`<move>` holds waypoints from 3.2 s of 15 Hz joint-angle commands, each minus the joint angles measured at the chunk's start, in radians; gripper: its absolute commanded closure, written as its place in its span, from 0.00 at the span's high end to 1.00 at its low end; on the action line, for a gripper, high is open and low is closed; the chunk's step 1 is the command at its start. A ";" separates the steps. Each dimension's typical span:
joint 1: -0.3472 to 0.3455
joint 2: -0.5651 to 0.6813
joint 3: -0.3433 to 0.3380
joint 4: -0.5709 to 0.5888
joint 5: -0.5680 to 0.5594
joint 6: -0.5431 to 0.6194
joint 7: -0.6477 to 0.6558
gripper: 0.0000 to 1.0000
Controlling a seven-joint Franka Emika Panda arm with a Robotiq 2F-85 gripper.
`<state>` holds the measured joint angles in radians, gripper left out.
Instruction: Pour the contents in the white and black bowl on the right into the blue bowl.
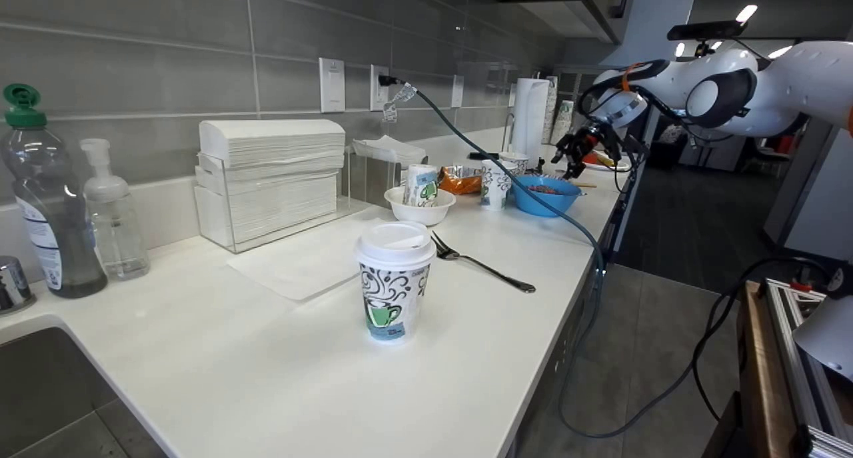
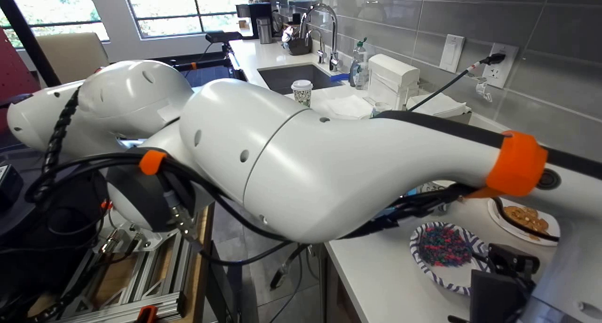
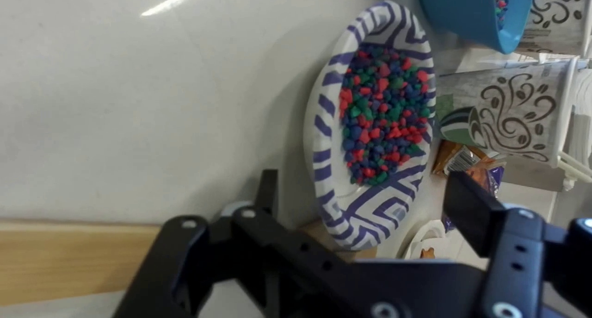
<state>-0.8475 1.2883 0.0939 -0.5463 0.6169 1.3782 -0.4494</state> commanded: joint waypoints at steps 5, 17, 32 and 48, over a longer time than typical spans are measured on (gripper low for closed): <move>0.044 0.019 -0.013 0.025 -0.043 0.005 0.023 1.00; 0.058 0.016 -0.026 0.024 -0.070 -0.005 0.023 0.11; 0.057 -0.025 -0.061 0.011 -0.100 -0.024 -0.006 0.00; 0.119 -0.105 -0.086 -0.022 -0.150 -0.014 -0.012 0.00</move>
<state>-0.7350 1.2207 0.0259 -0.5437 0.4877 1.3769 -0.4522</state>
